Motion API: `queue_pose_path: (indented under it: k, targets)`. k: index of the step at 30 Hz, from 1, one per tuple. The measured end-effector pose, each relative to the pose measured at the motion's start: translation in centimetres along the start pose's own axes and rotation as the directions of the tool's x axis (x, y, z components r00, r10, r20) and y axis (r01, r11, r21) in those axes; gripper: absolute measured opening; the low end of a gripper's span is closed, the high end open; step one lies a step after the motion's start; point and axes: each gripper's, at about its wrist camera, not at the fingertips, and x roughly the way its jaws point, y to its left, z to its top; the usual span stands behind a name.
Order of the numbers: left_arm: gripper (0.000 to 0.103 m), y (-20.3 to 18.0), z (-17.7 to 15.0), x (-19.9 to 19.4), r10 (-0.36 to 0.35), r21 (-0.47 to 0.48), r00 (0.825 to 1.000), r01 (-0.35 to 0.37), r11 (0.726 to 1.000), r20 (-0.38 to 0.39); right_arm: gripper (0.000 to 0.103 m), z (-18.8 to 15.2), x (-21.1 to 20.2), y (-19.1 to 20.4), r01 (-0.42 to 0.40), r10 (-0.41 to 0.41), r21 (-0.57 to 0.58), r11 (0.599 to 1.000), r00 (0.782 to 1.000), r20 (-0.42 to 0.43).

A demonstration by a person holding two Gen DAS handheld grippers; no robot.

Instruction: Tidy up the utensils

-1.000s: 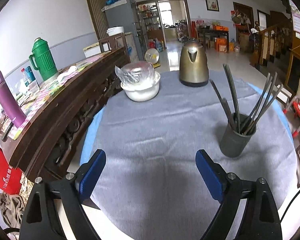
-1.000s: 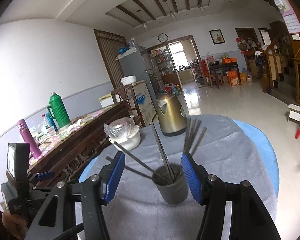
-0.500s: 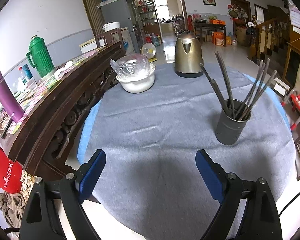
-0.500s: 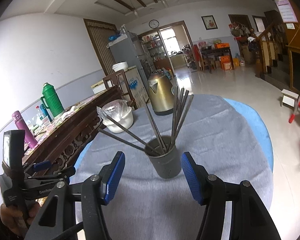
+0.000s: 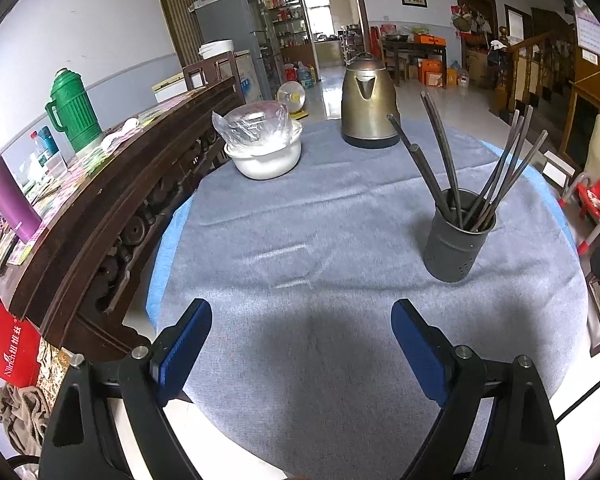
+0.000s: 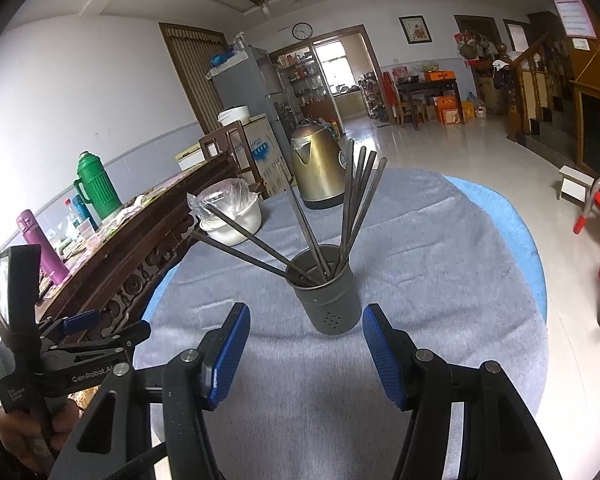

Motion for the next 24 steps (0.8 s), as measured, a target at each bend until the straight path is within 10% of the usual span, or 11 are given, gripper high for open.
queue_pose_path:
  k: [24]
  targets:
    - [0.091, -0.2, 0.2, 1.6, 0.02, -0.001, 0.999, -0.02, 1.0, -0.043, 0.063, -0.1, 1.8, -0.1, -0.011, 0.012, 0.027, 1.0, 0.999, -0.029]
